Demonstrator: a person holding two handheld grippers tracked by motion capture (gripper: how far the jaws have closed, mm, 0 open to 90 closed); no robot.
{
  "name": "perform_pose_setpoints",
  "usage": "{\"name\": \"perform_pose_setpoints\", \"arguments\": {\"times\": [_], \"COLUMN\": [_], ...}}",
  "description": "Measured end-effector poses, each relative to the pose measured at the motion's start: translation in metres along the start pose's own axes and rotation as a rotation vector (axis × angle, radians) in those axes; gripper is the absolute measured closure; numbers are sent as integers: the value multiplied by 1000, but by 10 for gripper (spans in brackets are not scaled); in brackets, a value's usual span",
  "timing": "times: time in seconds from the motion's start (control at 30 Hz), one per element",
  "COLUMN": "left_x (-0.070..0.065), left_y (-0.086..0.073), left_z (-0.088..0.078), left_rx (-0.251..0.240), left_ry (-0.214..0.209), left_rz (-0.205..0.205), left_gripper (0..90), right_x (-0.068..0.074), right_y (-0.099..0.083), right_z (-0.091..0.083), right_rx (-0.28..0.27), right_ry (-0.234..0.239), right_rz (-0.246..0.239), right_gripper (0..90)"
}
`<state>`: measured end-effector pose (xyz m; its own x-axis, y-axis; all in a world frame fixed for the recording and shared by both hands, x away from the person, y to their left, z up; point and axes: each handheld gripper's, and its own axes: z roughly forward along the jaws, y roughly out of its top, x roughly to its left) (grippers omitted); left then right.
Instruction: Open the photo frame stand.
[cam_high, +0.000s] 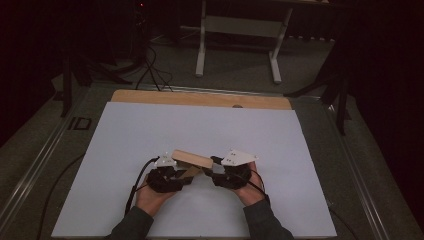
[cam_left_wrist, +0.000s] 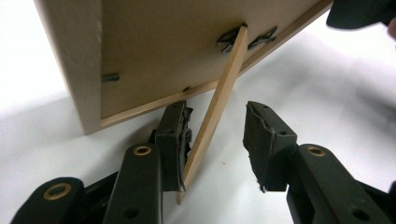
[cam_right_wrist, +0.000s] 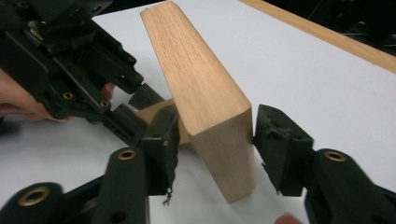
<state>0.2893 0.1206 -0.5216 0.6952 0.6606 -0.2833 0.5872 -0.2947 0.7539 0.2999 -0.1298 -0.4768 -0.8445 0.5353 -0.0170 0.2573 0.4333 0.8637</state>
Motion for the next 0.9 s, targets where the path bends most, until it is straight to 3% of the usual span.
{"name": "perform_pose_setpoints", "arguments": {"times": [0.23,0.9], "left_x": [0,-3], "left_y": [-1,-2], "left_z": [-4,-10], "left_rx": [-13,-23], "left_ry": [-6,15], "left_rz": [4,20], "left_gripper": [605,583], "right_x": [3,5], "right_y": [0,8], "right_z": [1,-9], "right_rx": [6,-26], "right_ry": [41,68], "right_rz": [-5,-14], "right_gripper": [431,377]}}
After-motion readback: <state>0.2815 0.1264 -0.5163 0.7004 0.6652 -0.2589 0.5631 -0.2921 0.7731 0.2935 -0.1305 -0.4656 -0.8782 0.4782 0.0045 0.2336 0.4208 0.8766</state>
